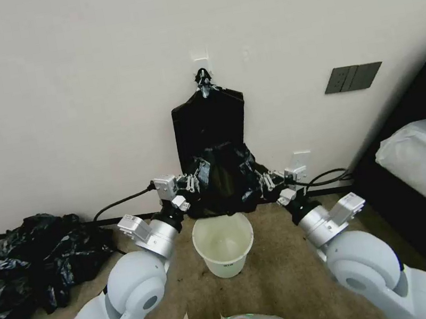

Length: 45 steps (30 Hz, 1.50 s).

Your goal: Place a trash bag onto the trash bin.

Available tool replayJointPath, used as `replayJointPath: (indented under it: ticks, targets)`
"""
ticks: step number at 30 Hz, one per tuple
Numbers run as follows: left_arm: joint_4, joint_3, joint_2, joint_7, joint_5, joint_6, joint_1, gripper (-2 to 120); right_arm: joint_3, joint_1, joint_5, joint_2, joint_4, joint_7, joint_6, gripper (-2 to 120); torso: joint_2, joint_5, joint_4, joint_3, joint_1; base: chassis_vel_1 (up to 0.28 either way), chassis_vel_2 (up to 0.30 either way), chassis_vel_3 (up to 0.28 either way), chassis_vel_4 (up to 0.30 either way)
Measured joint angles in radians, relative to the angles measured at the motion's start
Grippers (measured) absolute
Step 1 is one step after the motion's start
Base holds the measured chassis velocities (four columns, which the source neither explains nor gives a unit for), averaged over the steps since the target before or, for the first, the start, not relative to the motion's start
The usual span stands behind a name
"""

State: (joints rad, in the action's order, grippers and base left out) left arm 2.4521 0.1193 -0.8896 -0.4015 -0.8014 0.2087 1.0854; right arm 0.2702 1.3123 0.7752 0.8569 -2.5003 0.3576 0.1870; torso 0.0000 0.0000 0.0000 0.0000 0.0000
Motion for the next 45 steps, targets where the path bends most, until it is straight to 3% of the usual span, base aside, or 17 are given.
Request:
replayJointPath:
  ticks: [8, 22, 26, 30, 34, 41, 45]
  targets:
    - [-0.009, -0.008, -0.038, 0.004, 0.045, -0.009, 0.058, 0, -0.027, 0.089, -0.011, 0.054, 0.000, 0.006, 0.003, 0, 0.000, -0.0001, -0.0002, 0.000, 0.000, 0.000, 0.000, 0.000, 0.000]
    - [0.021, 0.087, 0.007, 0.002, 0.039, -0.028, 0.031, 0, -0.025, -0.058, 0.152, 0.059, 0.000, 0.006, -0.008, 0, 0.000, 0.0000, 0.0001, 0.000, 0.000, 0.000, 0.000, 0.000, 0.000]
    - [-0.016, 0.069, -0.018, 0.014, 0.057, -0.049, 0.044, 0, -0.034, -0.048, 0.169, 0.065, 0.000, 0.011, -0.009, 0, 0.000, 0.0001, 0.0000, 0.000, 0.000, 0.000, 0.000, 0.000, 0.000]
    - [-0.133, -0.012, -0.126, 0.022, 0.115, -0.078, 0.038, 0, -0.030, -0.011, 0.104, 0.085, 0.059, 0.005, -0.047, 0, 0.000, 0.0002, -0.0001, 0.000, 0.000, 0.000, 0.000, 0.000, 0.000]
    - [-0.154, -0.042, -0.162, 0.018, 0.116, -0.078, 0.010, 0, -0.014, -0.031, 0.105, 0.076, 0.074, 0.012, -0.050, 0, 0.000, 0.0001, 0.0000, 0.000, 0.000, 0.000, 0.000, 0.000, 0.000]
    - [-0.195, -0.056, -0.156, 0.016, 0.099, -0.079, -0.054, 0, -0.012, -0.062, 0.110, 0.076, 0.096, 0.018, -0.051, 0, 0.000, 0.0001, -0.0001, 0.000, 0.000, 0.000, 0.000, 0.000, 0.000]
    - [-0.248, -0.050, -0.175, 0.015, 0.154, -0.112, 0.030, 0, -0.051, -0.009, 0.053, 0.122, 0.155, 0.008, -0.062, 0, 0.000, -0.0003, 0.0000, 0.000, 0.000, 0.000, 0.000, 0.000, 0.000]
